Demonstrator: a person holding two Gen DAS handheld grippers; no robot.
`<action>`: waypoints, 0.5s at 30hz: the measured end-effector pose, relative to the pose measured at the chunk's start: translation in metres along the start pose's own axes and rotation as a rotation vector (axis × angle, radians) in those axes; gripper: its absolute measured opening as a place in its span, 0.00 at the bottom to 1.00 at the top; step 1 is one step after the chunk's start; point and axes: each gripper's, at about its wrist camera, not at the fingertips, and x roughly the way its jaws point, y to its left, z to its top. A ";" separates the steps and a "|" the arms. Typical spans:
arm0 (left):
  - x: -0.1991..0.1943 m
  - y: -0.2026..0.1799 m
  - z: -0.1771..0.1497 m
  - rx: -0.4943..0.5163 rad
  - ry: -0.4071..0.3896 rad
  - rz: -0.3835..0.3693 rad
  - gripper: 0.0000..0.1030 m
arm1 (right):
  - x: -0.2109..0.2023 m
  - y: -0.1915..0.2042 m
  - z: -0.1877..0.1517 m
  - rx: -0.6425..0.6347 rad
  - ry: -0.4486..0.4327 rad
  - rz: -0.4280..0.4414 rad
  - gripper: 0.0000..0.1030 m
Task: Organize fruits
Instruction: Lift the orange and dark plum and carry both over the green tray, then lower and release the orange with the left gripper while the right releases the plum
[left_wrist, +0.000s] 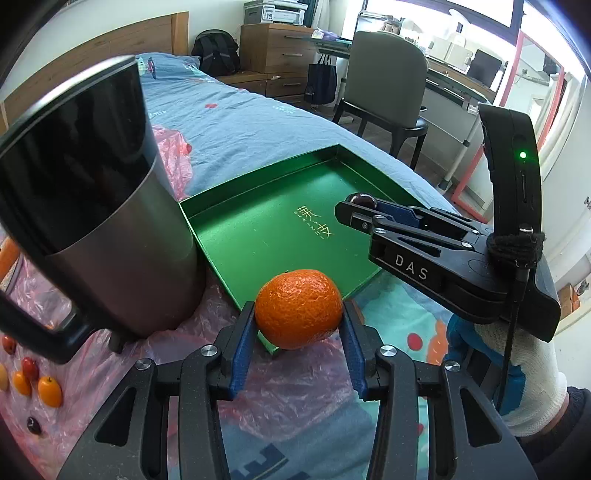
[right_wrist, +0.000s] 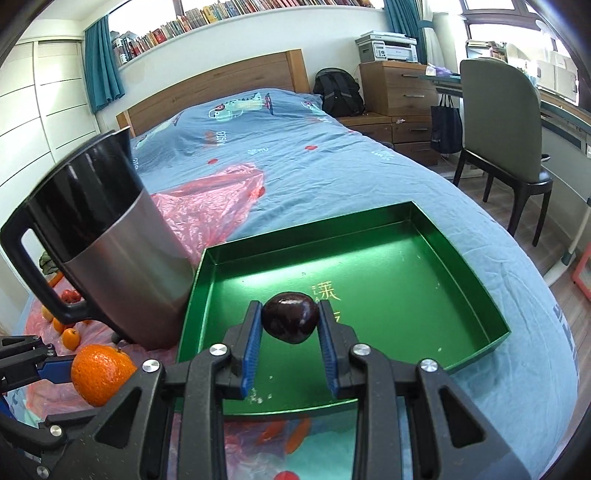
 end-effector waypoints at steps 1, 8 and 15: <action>0.009 0.001 0.003 -0.001 0.009 0.003 0.38 | 0.008 -0.004 0.001 0.003 0.007 -0.005 0.15; 0.057 0.006 0.012 -0.020 0.060 0.015 0.38 | 0.057 -0.020 0.014 0.008 0.032 -0.027 0.15; 0.088 0.017 0.018 -0.054 0.081 0.019 0.38 | 0.094 -0.022 0.017 -0.010 0.054 -0.030 0.15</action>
